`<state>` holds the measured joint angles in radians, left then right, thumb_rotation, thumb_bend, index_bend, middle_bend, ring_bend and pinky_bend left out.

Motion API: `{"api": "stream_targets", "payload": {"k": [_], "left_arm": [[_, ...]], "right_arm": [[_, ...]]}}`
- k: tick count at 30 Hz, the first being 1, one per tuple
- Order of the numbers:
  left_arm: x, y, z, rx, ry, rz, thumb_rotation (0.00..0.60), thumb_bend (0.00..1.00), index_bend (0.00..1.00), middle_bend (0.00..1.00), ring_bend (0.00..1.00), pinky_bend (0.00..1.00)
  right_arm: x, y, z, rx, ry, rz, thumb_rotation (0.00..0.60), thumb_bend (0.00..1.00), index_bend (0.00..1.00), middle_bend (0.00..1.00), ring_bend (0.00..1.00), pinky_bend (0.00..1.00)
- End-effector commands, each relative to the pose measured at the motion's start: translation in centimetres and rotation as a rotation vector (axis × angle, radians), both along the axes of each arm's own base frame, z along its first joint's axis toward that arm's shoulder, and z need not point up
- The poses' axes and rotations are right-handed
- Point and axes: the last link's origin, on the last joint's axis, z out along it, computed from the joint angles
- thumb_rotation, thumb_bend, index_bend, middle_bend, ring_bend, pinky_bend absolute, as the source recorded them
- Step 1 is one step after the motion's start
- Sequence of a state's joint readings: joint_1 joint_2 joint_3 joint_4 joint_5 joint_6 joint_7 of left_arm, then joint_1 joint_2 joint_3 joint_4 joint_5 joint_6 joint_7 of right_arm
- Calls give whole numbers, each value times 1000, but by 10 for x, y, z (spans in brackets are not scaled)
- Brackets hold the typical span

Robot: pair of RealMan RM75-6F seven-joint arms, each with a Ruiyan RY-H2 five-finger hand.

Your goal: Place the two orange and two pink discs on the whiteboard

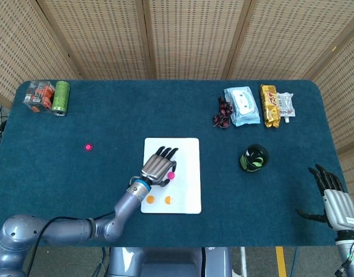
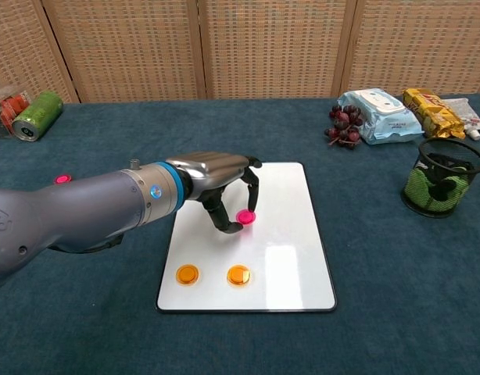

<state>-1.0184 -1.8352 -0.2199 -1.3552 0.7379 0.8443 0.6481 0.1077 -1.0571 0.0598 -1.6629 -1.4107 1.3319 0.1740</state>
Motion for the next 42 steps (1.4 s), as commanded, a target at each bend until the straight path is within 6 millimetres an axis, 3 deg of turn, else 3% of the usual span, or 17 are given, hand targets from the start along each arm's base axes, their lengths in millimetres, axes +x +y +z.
{"api": "stream_targets", "payload": {"k": [1,18,20,25,32,37,42], "left_arm": [[-1,-3,3,4,17,-8,600,351,544,0,0,0],[-11,-8,4,3,84,13,600,342,543,0,0,0],[-12,-8,4,1,89,16,600,333,509,0,0,0],[-12,-7,7,16,102,16,600,309,289,0,0,0],[-14,-7,14,21,100,35,600,299,226,0,0,0],[-26,2,38,78,65,56,600,306,226,0,0,0],[-62,15,71,164,70,105,600,312,226,0,0,0]], "right_arm": [[0,0,0,1,1,0,600,0,21,0,0,0],[0,0,0,-1,1,0,600,0,21,0,0,0],[0,1,0,-1,1,0,600,0,21,0,0,0],[0,1,0,-2,2,0,600,0,21,0,0,0],[0,1,0,-3,4,2,600,0,21,0,0,0],[0,1,0,-4,2,2,600,0,21,0,0,0],[0,1,0,-2,4,3,600,0,21,0,0,0]]}}
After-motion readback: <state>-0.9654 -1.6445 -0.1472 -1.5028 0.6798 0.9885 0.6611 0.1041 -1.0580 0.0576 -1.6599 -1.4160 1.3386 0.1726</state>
